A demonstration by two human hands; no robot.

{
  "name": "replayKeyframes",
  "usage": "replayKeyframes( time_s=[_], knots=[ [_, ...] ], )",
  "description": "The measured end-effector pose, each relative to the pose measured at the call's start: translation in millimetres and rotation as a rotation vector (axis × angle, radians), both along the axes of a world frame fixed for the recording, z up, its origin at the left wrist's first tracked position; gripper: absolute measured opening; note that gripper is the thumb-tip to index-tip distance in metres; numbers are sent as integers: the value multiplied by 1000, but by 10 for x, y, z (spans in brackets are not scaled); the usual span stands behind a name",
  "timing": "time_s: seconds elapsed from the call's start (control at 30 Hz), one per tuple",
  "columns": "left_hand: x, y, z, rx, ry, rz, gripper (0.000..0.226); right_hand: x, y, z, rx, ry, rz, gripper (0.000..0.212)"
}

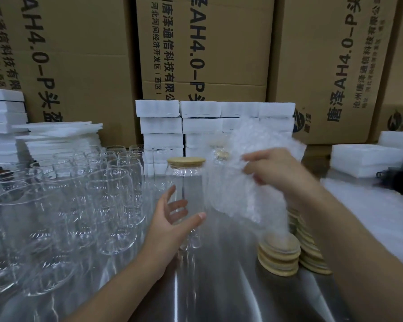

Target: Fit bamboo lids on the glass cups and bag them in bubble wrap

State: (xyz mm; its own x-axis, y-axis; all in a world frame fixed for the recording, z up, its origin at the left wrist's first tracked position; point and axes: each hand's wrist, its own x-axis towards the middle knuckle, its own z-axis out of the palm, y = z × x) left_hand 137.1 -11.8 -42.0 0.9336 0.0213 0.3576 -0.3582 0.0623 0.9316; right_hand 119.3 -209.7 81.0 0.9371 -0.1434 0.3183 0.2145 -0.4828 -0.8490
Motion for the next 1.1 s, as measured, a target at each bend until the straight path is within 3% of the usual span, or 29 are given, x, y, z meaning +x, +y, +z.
replayKeyframes(
  time_s=[0.1, 0.27, 0.47, 0.57, 0.73, 0.93, 1.1],
  knots=[
    [12, 31, 23, -60, -27, 57, 79, 153, 293, -439, -80, 187, 120, 30],
    [1, 46, 61, -63, -104, 169, 89, 324, 499, -970, -438, 213, 213, 29],
    [-72, 47, 90, -13, -166, 216, 87, 254, 490, -999, -397, 181, 332, 37],
    [-95, 38, 84, 14, -177, 199, 90, 141, 458, -932, -520, 169, 372, 30],
    [-91, 20, 63, 45, -180, 187, 93, 33, 416, -892, -819, 155, 378, 43],
    [-93, 18, 71, 10, -175, 173, 88, 57, 383, -896, -706, 94, 341, 23],
    [-87, 13, 81, -1, -181, 168, 92, 83, 369, -880, -782, -19, 347, 17]
  ],
)
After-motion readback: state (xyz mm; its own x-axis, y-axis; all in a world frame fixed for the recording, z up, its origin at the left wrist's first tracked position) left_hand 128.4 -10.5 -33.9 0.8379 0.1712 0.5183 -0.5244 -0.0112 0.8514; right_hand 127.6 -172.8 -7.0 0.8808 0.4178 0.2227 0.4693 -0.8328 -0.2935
